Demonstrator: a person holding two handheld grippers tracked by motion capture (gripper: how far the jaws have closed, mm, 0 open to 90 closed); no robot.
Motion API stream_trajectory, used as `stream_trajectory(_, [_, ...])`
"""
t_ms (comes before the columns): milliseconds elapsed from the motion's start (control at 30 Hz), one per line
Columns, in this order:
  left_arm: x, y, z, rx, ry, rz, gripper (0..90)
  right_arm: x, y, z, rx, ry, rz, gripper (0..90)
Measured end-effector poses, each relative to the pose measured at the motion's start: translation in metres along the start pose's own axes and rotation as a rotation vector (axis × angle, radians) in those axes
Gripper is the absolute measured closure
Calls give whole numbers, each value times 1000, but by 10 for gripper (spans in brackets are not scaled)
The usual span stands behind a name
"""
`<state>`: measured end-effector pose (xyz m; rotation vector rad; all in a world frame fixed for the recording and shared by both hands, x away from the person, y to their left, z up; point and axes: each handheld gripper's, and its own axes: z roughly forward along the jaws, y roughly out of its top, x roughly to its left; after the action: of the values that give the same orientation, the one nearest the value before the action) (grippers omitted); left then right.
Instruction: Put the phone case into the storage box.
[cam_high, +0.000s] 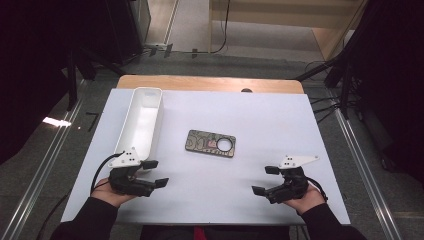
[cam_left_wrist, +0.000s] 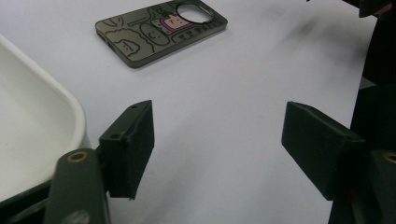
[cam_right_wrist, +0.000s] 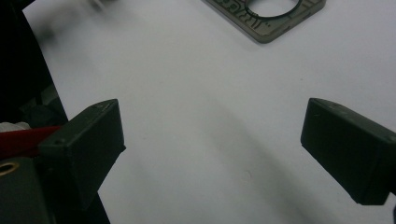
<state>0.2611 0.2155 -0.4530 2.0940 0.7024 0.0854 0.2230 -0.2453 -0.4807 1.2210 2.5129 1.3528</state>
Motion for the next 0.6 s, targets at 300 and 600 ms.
stream_trajectory(300, [0, 0, 0, -5, 1, -1, 248, 0, 0, 0, -1, 2, 0, 53])
stream_trajectory(600, [-1, 2, 0, -6, -5, -4, 249, 0, 0, 0, -1, 4, 1, 53])
